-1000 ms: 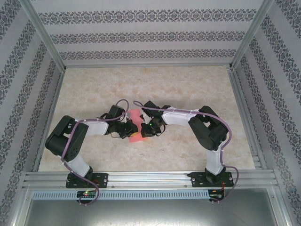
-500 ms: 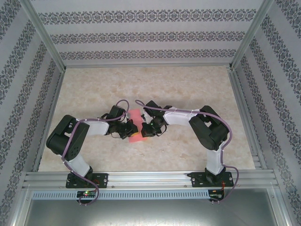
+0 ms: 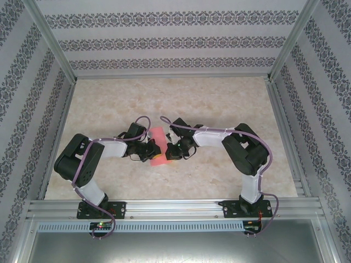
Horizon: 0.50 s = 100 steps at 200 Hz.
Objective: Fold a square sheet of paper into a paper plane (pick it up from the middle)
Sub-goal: Fold the triangle a second time at the center of the table.
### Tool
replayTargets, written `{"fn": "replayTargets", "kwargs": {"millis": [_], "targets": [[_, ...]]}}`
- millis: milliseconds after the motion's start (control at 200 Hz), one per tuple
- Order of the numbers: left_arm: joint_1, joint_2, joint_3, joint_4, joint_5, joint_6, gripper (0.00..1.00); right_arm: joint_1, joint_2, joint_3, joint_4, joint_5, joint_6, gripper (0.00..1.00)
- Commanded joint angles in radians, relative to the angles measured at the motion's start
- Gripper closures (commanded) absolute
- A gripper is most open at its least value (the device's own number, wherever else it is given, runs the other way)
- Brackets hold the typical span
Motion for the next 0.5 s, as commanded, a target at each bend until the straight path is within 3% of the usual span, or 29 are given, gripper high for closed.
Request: {"fn": "replayTargets", "kwargs": {"millis": [0, 270, 495], "targets": [[-0.009, 0.048, -0.020, -0.111, -0.128, -0.016, 0.98, -0.014, -0.046, -0.073, -0.071, 0.032, 0.011, 1.00], [-0.006, 0.042, 0.002, -0.113, -0.122, 0.040, 0.98, -0.025, -0.150, -0.084, 0.040, -0.034, 0.057, 1.00], [0.022, 0.015, 0.040, -0.145, -0.091, 0.146, 0.97, -0.012, -0.057, 0.007, 0.075, -0.043, 0.060, 1.00]]}}
